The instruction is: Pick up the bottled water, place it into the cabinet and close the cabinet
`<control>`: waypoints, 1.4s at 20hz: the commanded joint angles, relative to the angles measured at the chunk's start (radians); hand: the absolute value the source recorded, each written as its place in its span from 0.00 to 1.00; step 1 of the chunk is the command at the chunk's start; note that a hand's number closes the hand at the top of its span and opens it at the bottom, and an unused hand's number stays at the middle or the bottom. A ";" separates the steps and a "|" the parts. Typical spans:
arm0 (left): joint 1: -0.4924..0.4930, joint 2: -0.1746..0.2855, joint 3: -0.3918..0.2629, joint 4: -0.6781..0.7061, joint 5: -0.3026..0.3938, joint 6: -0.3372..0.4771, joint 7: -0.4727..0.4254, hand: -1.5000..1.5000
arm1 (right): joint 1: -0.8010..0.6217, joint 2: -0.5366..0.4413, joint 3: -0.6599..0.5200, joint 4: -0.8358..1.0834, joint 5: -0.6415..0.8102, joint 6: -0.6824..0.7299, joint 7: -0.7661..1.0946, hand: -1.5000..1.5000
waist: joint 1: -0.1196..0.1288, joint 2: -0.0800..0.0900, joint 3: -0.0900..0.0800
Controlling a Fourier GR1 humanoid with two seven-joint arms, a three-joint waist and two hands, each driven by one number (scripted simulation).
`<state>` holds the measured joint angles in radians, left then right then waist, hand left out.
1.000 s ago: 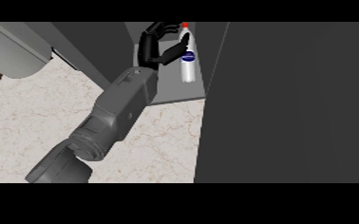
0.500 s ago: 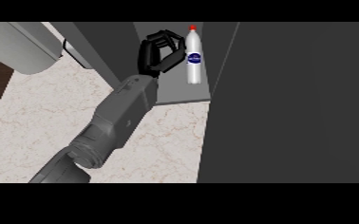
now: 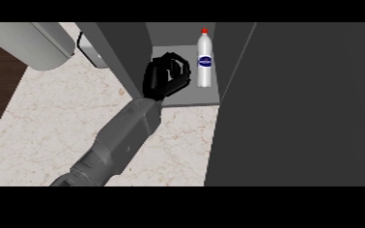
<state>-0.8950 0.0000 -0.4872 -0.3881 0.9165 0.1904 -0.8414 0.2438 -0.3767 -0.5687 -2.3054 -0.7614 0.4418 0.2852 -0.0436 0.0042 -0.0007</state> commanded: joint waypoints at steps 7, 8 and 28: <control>0.244 0.034 -0.053 -0.281 -0.030 -0.107 0.067 1.00 | 0.091 0.037 0.072 -0.177 -0.050 0.014 0.092 1.00 | 0.051 -0.016 0.000; 0.293 0.039 -0.066 -0.246 -0.059 -0.134 0.003 1.00 | 0.088 0.003 0.045 -0.189 -0.104 0.007 0.108 1.00 | 0.040 -0.012 0.000; 0.856 0.508 -0.110 -0.970 -0.086 -0.179 0.091 0.00 | 0.085 0.021 0.372 -0.330 0.005 -0.042 0.149 1.00 | 0.052 -0.019 -0.001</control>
<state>-0.1344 0.4170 -0.6239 -1.2794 0.8272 0.0264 -0.7278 0.2671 -0.3795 -0.2556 -2.3562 -0.7906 0.4496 0.3680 0.0116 -0.0133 -0.0013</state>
